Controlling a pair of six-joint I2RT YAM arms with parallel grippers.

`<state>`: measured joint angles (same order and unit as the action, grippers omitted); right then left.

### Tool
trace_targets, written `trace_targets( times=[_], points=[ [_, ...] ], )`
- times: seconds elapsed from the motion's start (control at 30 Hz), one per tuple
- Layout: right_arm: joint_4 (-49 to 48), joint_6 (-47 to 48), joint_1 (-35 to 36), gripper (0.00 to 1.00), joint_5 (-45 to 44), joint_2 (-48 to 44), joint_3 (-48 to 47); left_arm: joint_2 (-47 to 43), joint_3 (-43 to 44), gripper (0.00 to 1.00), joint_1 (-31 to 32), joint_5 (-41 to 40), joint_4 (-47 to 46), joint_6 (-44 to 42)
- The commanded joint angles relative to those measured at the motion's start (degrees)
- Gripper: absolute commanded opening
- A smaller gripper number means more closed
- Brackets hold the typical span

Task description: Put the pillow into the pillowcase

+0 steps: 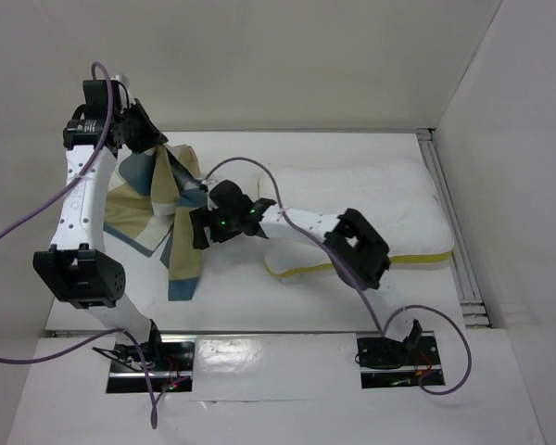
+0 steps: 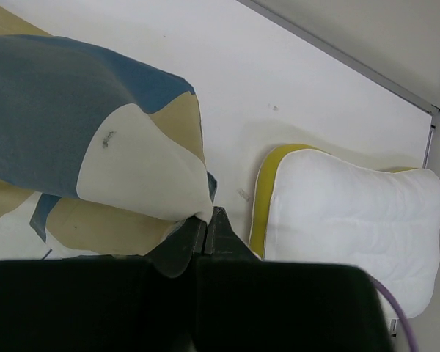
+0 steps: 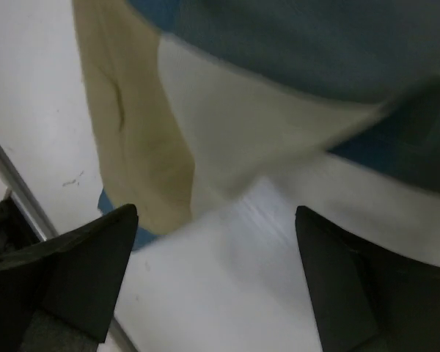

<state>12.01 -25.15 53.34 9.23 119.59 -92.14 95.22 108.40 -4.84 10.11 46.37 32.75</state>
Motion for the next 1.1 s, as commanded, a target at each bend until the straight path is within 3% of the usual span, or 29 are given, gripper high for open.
trace_targets(
  times=[0.0, 0.03, 0.07, 0.13, 0.17, 0.27, 0.43, 0.57, 0.67, 0.77, 0.9, 1.07],
  points=[
    [-3.2, 1.9, 0.3, 0.85, 8.5, 8.1, -12.8, -2.8, 1.9, 0.0, -0.3, -0.2, -0.3, -1.5],
    [-2.5, 1.9, 0.3, 0.73, 8.5, 9.3, -14.6, -2.8, 1.9, 0.0, -0.3, -0.2, -0.3, -1.5],
    [-2.5, 1.9, 0.3, 0.44, 9.0, 10.1, -16.0, -2.8, 1.9, 0.0, -0.3, -0.2, -0.3, -1.5],
    [-0.8, 1.4, -1.4, 0.05, 8.1, 10.7, -19.0, -2.8, 2.5, 0.0, -0.3, -0.2, -0.3, -1.5],
    [0.1, 1.4, -2.5, 0.0, 7.5, 9.7, -19.8, -2.8, 3.4, 0.0, -0.3, -0.2, -0.3, -1.5],
    [-0.4, 1.4, -9.0, 0.0, 6.8, 3.0, -18.6, -2.1, 5.7, 0.0, -1.0, -0.2, -0.3, -2.2],
    [-2.5, 1.9, -22.6, 0.0, 13.3, -9.2, -21.0, 0.7, 15.7, 0.0, -2.8, -0.2, -0.3, -4.1],
    [5.4, 5.0, -27.8, 0.0, 17.7, -13.2, -28.1, 1.8, 22.7, 0.0, -4.1, 1.2, -1.4, -6.5],
    [11.7, 11.4, -28.6, 0.0, 16.2, -18.0, -29.2, 0.5, 24.8, 0.0, -5.3, -0.3, -2.2, -7.0],
    [12.8, 14.1, -29.1, 0.0, 12.2, -25.9, -21.0, -2.0, 24.8, 0.0, -5.3, 0.8, -3.5, -9.0],
    [16.3, 15.5, -29.6, 0.0, 10.1, -33.0, -8.6, -2.7, 19.1, 0.0, -5.3, 9.9, -7.2, -7.2],
    [21.0, 15.5, -28.2, 0.0, 3.4, -39.0, 5.1, 2.4, 16.5, 0.0, 1.0, 13.3, -8.4, -5.4]
  ],
)
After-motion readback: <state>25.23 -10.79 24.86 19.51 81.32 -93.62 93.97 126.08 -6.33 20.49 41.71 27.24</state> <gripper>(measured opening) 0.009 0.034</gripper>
